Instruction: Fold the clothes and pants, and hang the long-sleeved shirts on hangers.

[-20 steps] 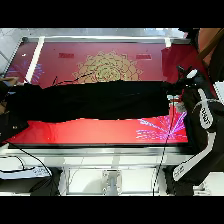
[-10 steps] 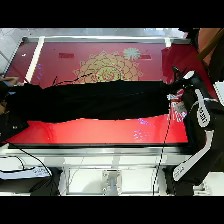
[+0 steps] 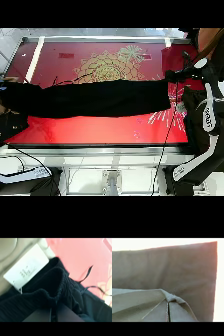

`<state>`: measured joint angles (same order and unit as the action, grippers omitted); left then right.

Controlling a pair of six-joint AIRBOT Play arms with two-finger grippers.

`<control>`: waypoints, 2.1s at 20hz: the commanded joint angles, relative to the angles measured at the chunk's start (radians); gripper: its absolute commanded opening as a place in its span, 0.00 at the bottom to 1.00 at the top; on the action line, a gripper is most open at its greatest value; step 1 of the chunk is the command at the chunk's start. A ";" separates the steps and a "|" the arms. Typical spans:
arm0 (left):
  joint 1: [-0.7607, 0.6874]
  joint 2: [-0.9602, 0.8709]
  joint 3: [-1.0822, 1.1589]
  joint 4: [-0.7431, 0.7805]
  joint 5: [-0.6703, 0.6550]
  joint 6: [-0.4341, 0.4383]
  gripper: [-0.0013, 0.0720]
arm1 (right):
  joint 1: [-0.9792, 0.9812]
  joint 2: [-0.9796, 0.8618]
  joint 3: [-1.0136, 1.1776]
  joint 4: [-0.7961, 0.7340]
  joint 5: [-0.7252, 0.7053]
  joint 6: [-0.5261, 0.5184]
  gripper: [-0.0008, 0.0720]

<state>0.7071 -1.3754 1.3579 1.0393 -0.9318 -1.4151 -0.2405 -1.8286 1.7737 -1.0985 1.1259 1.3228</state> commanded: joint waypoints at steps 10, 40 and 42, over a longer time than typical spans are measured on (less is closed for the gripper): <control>-0.064 -0.168 0.062 0.008 0.168 -0.051 0.04 | 0.013 -0.125 0.039 0.002 -0.267 0.189 0.03; -0.512 0.084 0.073 0.002 0.031 0.283 0.95 | -0.145 -0.320 0.196 0.103 0.330 0.047 0.86; -0.531 0.084 0.073 0.001 0.026 0.306 0.95 | -0.145 -0.334 0.196 0.118 0.331 0.047 0.86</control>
<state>0.2047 -1.2922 1.4307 1.0416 -0.8696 -1.1553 -0.3859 -2.1384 1.9694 -0.9966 1.4479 1.3773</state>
